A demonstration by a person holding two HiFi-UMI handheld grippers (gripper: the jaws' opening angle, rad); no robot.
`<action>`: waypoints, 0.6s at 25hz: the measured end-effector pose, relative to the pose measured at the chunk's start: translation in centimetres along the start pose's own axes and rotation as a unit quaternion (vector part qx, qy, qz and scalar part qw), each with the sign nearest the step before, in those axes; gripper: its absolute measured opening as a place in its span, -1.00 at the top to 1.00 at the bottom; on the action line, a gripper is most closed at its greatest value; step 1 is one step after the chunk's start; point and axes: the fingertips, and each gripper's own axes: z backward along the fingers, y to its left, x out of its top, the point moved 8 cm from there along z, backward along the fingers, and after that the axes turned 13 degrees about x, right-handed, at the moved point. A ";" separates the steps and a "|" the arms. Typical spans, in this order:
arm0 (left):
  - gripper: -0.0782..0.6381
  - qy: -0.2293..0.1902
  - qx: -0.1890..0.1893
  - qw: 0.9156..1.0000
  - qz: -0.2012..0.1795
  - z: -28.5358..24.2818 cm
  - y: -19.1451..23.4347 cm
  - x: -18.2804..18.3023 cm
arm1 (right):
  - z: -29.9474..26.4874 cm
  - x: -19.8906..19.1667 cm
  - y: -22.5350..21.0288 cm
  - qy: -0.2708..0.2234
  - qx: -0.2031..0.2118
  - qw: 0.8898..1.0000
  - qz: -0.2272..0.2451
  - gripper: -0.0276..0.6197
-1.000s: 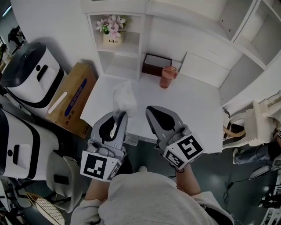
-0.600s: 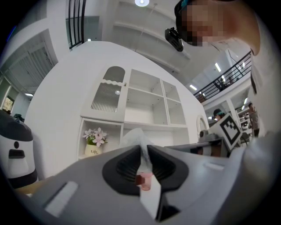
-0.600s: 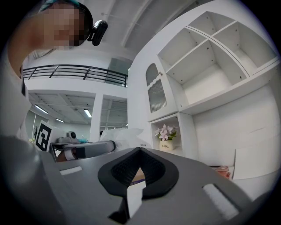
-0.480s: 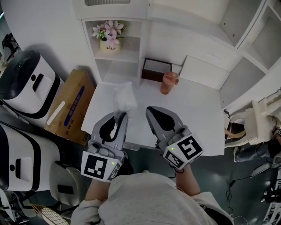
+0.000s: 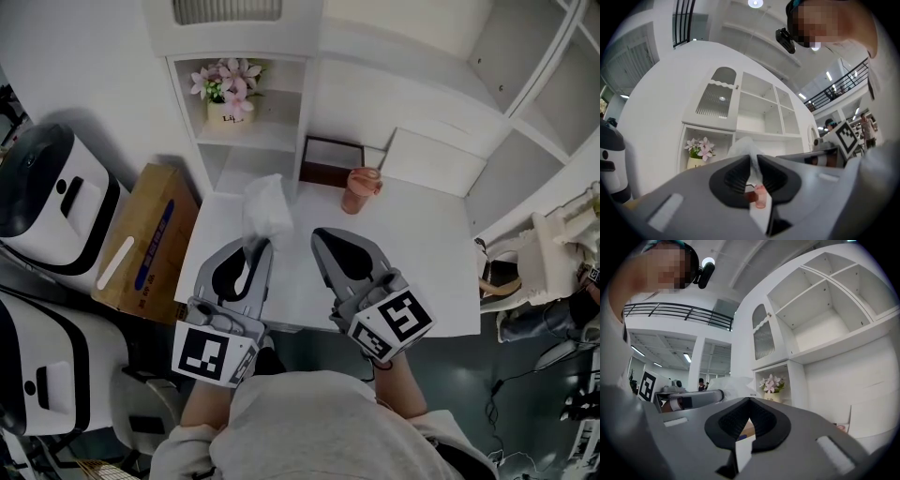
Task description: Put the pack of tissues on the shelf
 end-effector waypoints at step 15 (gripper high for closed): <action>0.67 -0.005 -0.036 0.999 0.002 -3.8 3.9 -0.5 | -3.9 0.2 -1.7 -0.002 -0.035 0.999 0.007 0.91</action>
